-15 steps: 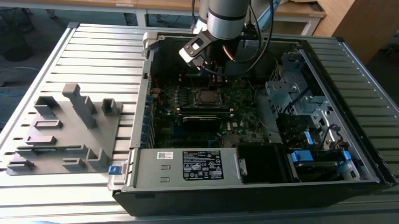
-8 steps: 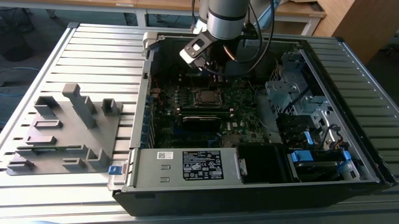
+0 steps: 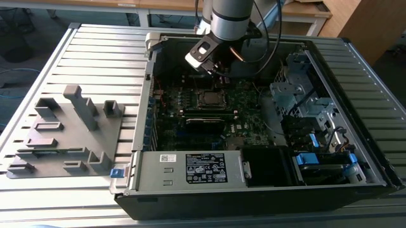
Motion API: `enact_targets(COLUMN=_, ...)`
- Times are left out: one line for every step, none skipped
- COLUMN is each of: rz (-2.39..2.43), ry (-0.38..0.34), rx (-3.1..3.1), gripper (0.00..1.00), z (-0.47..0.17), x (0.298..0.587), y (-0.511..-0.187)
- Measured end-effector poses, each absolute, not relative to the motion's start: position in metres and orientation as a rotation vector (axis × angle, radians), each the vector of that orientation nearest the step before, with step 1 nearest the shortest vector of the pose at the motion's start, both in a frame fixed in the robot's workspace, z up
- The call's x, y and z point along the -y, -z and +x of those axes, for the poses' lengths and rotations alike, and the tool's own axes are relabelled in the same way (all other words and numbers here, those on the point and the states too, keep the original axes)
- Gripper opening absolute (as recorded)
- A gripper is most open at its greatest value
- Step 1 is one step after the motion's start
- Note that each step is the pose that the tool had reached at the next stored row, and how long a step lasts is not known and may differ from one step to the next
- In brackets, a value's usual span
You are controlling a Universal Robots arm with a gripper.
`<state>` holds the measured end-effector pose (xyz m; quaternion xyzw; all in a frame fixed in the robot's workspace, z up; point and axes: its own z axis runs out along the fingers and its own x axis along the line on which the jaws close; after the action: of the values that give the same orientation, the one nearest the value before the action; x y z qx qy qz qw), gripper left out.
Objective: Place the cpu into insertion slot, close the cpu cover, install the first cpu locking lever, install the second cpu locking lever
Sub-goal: 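Close the cpu cover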
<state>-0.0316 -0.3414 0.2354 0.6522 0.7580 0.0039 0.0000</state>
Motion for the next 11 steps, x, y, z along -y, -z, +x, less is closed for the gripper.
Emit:
enact_targets(rz=2.029, ry=-0.012, rx=-2.398, gripper=0.11, z=-0.0317, x=0.3414, y=-0.2353)
enact_targets(rz=2.009, ry=-0.012, rx=-2.415, gripper=0.11, z=-0.0317, x=0.3414, y=-0.2353)
enact_targets(rz=1.989, ry=-0.012, rx=-2.432, gripper=0.11, z=-0.0317, x=0.3414, y=-0.2352)
enact_targets(rz=1.969, ry=-0.012, rx=-2.448, gripper=0.11, z=-0.0316, x=0.3414, y=-0.2352)
enact_targets(rz=1.948, ry=-0.012, rx=-2.465, gripper=0.11, z=-0.0316, x=0.3414, y=-0.2351)
enact_targets(rz=1.926, ry=-0.012, rx=-2.482, gripper=0.11, z=-0.0316, x=0.3414, y=-0.2350)
enact_targets(rz=1.906, ry=-0.012, rx=-2.498, gripper=0.11, z=-0.0316, x=0.3414, y=-0.2350)
enact_targets(rz=1.893, ry=-0.012, rx=-2.507, gripper=0.11, z=-0.0316, x=0.3414, y=-0.2350)
enact_targets(rz=1.893, ry=-0.012, rx=-2.508, gripper=0.11, z=-0.0316, x=0.3414, y=-0.2350)
enact_targets(rz=1.893, ry=-0.012, rx=-2.508, gripper=0.11, z=-0.0316, x=0.3414, y=-0.2350)
enact_targets(rz=1.892, ry=-0.012, rx=-2.508, gripper=0.11, z=-0.0316, x=0.3414, y=-0.2350)
